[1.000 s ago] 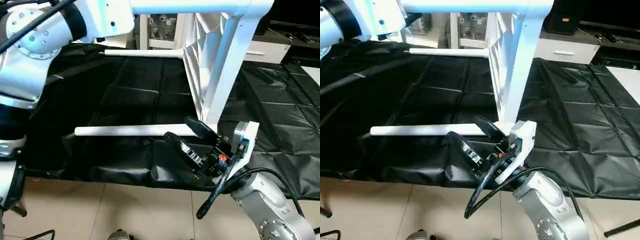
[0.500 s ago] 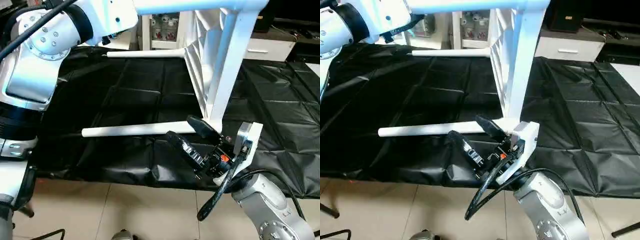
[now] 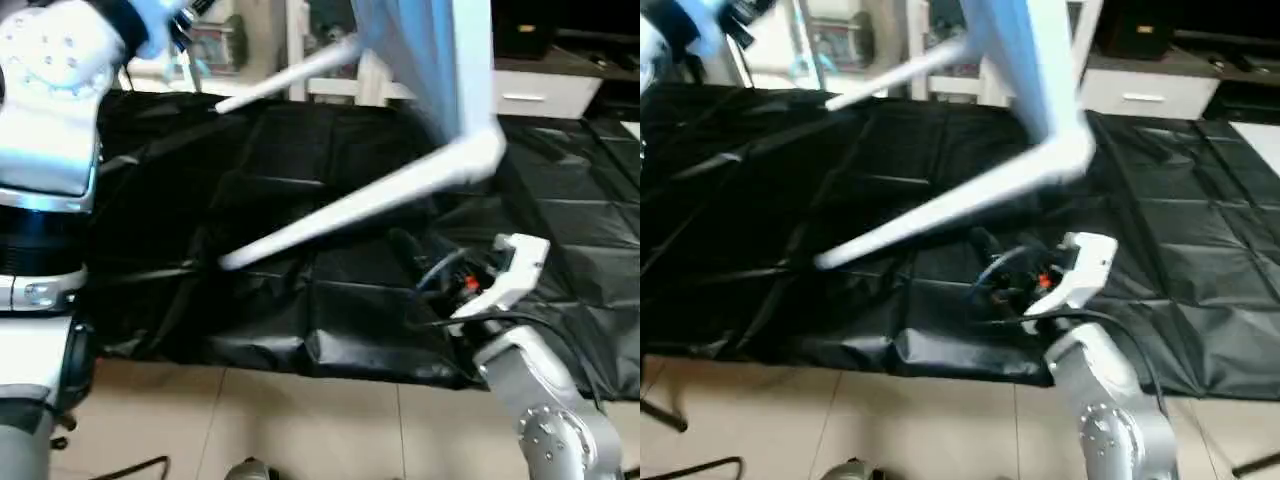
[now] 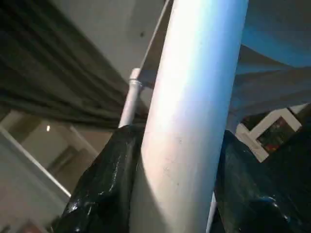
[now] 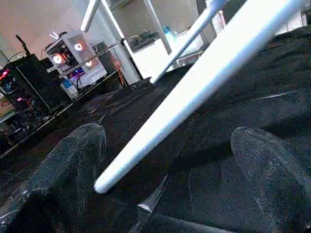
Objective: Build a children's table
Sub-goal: Flip table
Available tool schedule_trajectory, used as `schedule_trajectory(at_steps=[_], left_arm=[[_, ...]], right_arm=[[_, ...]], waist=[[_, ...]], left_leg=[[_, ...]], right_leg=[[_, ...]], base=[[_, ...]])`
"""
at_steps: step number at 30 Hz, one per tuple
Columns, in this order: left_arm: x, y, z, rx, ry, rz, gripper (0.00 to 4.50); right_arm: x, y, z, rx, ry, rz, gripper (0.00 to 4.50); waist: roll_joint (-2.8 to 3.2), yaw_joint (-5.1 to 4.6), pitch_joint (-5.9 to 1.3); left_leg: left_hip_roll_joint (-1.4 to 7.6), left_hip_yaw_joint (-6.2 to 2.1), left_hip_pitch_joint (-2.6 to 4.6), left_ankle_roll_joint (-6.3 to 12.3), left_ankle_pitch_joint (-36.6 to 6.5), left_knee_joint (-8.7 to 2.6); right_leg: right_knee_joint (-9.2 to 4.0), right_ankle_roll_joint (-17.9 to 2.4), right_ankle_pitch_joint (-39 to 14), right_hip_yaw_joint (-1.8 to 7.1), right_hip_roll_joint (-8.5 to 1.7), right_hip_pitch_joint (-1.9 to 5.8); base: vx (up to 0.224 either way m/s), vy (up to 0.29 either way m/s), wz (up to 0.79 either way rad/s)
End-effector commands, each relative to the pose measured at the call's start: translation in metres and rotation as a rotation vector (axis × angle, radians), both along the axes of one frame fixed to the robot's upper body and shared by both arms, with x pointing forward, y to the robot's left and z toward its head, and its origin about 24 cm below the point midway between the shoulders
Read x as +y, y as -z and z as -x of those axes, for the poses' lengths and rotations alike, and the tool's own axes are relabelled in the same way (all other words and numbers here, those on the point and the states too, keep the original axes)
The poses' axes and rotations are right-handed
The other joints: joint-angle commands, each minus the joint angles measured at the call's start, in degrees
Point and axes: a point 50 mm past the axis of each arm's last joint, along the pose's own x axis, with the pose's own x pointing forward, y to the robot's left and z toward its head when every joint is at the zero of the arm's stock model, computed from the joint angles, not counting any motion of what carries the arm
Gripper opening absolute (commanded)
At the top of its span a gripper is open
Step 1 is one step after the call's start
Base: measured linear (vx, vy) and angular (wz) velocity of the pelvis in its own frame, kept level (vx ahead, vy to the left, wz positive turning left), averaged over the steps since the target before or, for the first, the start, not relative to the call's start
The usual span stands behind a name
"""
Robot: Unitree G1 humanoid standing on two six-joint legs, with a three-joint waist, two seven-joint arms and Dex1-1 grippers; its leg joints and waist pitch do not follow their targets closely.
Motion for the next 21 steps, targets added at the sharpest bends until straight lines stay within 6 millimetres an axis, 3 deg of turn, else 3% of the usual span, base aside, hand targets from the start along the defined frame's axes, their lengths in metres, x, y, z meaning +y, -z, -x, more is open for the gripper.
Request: schedule_trajectory(at_steps=[1, 3, 4, 5, 7, 9, 10, 12, 13, 14, 18, 20, 21], left_arm=[[0.001, -0.009, 0.007, -0.037, 0.065, 0.185, 1.99], [-0.001, -0.008, 0.008, -0.032, 0.071, 0.203, 1.99], [-0.002, -0.007, 0.010, -0.027, 0.084, 0.231, 1.99], [-0.002, -0.007, 0.011, -0.026, 0.085, 0.233, 1.99], [-0.003, -0.007, 0.012, -0.021, 0.088, 0.241, 1.99], [-0.004, -0.006, 0.013, -0.017, 0.091, 0.247, 1.99], [-0.005, -0.005, 0.015, -0.014, 0.094, 0.247, 1.99], [-0.006, -0.005, 0.015, -0.012, 0.094, 0.248, 1.99], [-0.006, -0.004, 0.017, -0.008, 0.094, 0.250, 1.99], [-0.006, -0.004, 0.018, -0.007, 0.094, 0.251, 1.99], [-0.007, -0.004, 0.020, -0.003, 0.093, 0.254, 1.99], [-0.007, -0.004, 0.021, -0.003, 0.089, 0.252, 1.99], [-0.006, -0.004, 0.021, -0.004, 0.086, 0.251, 1.99]], right_arm=[[-0.001, 0.001, -0.007, 0.025, 0.023, -0.003, 4.50], [0.000, 0.000, -0.013, 0.029, 0.029, -0.022, 4.50], [0.000, -0.001, -0.028, 0.042, 0.042, -0.039, 4.50], [0.000, 0.000, -0.029, 0.044, 0.043, -0.040, 4.50], [-0.001, 0.001, -0.037, 0.055, 0.050, -0.044, 4.50], [-0.004, 0.001, -0.052, 0.052, 0.076, -0.050, 4.50], [-0.007, 0.000, -0.064, 0.046, 0.096, -0.065, 4.50], [-0.008, -0.001, -0.070, 0.043, 0.105, -0.075, 4.50], [-0.010, -0.002, -0.083, 0.044, 0.110, -0.103, 4.50], [-0.010, -0.003, -0.091, 0.046, 0.112, -0.117, 4.50], [-0.007, -0.005, -0.105, 0.016, 0.083, -0.140, 4.50], [-0.006, -0.007, -0.108, -0.007, 0.060, -0.166, 4.50], [-0.005, -0.009, -0.109, -0.019, 0.051, -0.186, 4.31]], waist=[[-0.77, -0.17, -3.95], [-0.66, 0.03, -3.95], [-0.90, 0.06, -3.97], [-0.92, -0.09, -4.05], [-0.58, 0.55, -4.13], [-0.66, 0.77, -4.28], [-0.94, 0.47, -4.45], [-0.90, 0.49, -4.65], [-0.99, 0.61, -4.52], [-1.27, 0.27, -4.58], [-1.22, 0.62, -4.57], [-1.53, 0.56, -4.74], [-1.54, 0.52, -4.76]], left_leg=[[2.70, -1.21, 1.50, -2.20, -14.2, -4.81], [2.78, -1.11, 1.63, -2.30, -14.7, -4.86], [2.81, -1.11, 1.52, -2.42, -14.6, -4.94], [2.75, -1.19, 1.39, -2.50, -14.1, -4.93], [2.81, -0.64, 2.16, -2.64, -13.9, -4.55], [2.76, -0.57, 1.88, -2.47, -12.9, -4.58], [2.68, -0.77, 1.26, -2.39, -11.1, -4.66], [2.66, -0.53, 1.34, -2.18, -9.7, -4.33], [2.63, -0.32, 1.25, -1.68, -9.2, -4.26], [2.57, -0.46, 0.93, -1.37, -8.8, -4.34], [2.63, -0.21, 0.92, -0.46, -7.2, -4.13], [2.67, -0.21, 0.81, 0.31, -5.8, -4.08], [2.62, -0.20, 0.79, 0.51, -6.0, -4.03]], right_leg=[[-4.41, -8.1, -18.4, 2.32, -4.18, 1.73], [-4.45, -8.0, -18.7, 2.27, -4.25, 1.59], [-4.40, -7.9, -18.7, 2.23, -4.31, 1.69], [-4.15, -8.3, -18.2, 2.17, -4.43, 1.84], [-4.35, -8.3, -16.3, 2.33, -4.11, 0.98], [-4.00, -8.4, -14.4, 2.31, -4.10, 1.29], [-3.45, -9.1, -12.5, 2.11, -4.25, 1.89], [-3.32, -9.6, -10.5, 2.05, -4.27, 1.75], [-3.42, -9.4, -10.1, 2.10, -4.12, 1.73], [-3.17, -9.8, -10.1, 1.99, -4.29, 2.19], [-3.15, -9.9, -9.1, 2.00, -4.22, 2.17], [-2.82, -10.7, -6.8, 1.84, -4.19, 2.40], [-2.73, -11.0, -6.6, 1.82, -4.19, 2.45]], base=[[0.000, 0.000, 0.00], [0.000, 0.000, 0.00], [0.000, 0.000, 0.00], [0.000, 0.000, 0.00], [0.000, 0.000, 0.00], [0.000, 0.000, 0.00], [0.000, 0.000, 0.00], [0.000, 0.000, 0.00], [0.000, 0.000, 0.00], [0.000, 0.000, 0.00], [0.000, 0.000, 0.00], [0.000, 0.000, 0.00], [0.000, 0.000, 0.00]])
